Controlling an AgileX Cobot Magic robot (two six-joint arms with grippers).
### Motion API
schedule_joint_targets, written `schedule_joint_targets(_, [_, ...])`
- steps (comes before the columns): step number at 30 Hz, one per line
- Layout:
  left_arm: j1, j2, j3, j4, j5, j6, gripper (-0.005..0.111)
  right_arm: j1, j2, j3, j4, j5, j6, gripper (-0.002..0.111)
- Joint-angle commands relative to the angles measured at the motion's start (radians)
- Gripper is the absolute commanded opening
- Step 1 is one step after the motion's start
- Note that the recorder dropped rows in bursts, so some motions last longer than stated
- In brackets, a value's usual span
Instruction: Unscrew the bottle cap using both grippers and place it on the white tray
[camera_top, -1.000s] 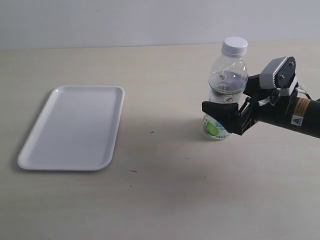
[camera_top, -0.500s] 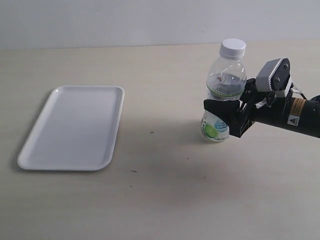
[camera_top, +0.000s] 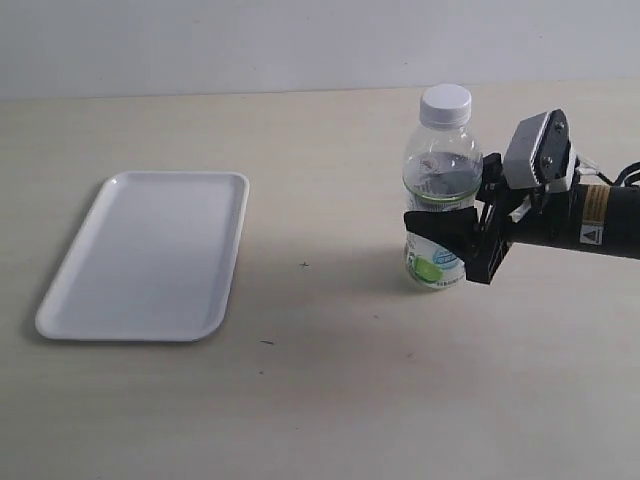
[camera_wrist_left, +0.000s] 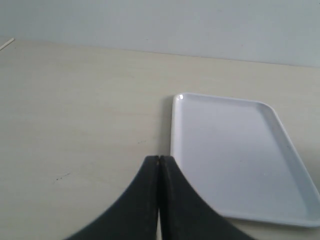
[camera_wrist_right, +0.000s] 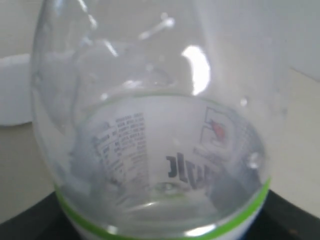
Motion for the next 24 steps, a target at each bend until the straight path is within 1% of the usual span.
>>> schedule_joint_targets(1, [0.000, -0.007, 0.003, -0.006, -0.008, -0.001, 0.000, 0.002, -0.072, -0.011, -0.001, -0.005, 0.041, 0.000])
schedule_joint_targets(5, [0.000, -0.007, 0.003, -0.006, -0.008, -0.001, 0.000, 0.002, -0.092, -0.011, -0.022, 0.035, 0.055, 0.000])
schedule_joint_targets(11, [0.000, -0.007, 0.003, -0.006, -0.008, -0.001, 0.000, 0.048, -0.086, -0.011, -0.045, 0.116, 0.042, 0.000])
schedule_joint_targets(15, [0.000, -0.007, 0.003, -0.005, -0.010, 0.002, 0.000, 0.054, -0.086, -0.011, -0.044, 0.114, 0.032, 0.000])
schedule_joint_targets(17, [0.000, -0.007, 0.003, 0.058, -0.025, 0.039, 0.000, 0.054, -0.086, -0.011, -0.044, 0.117, 0.032, 0.000])
schedule_joint_targets(18, [0.000, -0.007, 0.003, 0.079, -0.048, 0.038, 0.000, 0.054, -0.086, -0.011, -0.044, 0.117, 0.032, 0.000])
schedule_joint_targets(20, [0.000, -0.007, 0.003, 0.034, -0.103, 0.011, 0.000, 0.054, -0.086, -0.011, -0.044, 0.119, 0.032, 0.000])
schedule_joint_targets(21, [0.000, -0.007, 0.003, -0.012, -0.161, -0.001, 0.000, 0.054, -0.086, -0.011, -0.044, 0.119, 0.032, 0.000])
schedule_joint_targets(23, [0.000, -0.007, 0.003, -0.026, -0.277, -0.035, 0.000, 0.054, -0.086, -0.011, -0.044, 0.121, 0.032, 0.000])
schedule_joint_targets(24, [0.000, -0.007, 0.003, -0.064, -0.336, -0.116, 0.000, 0.054, -0.086, -0.011, -0.044, 0.123, 0.032, 0.000])
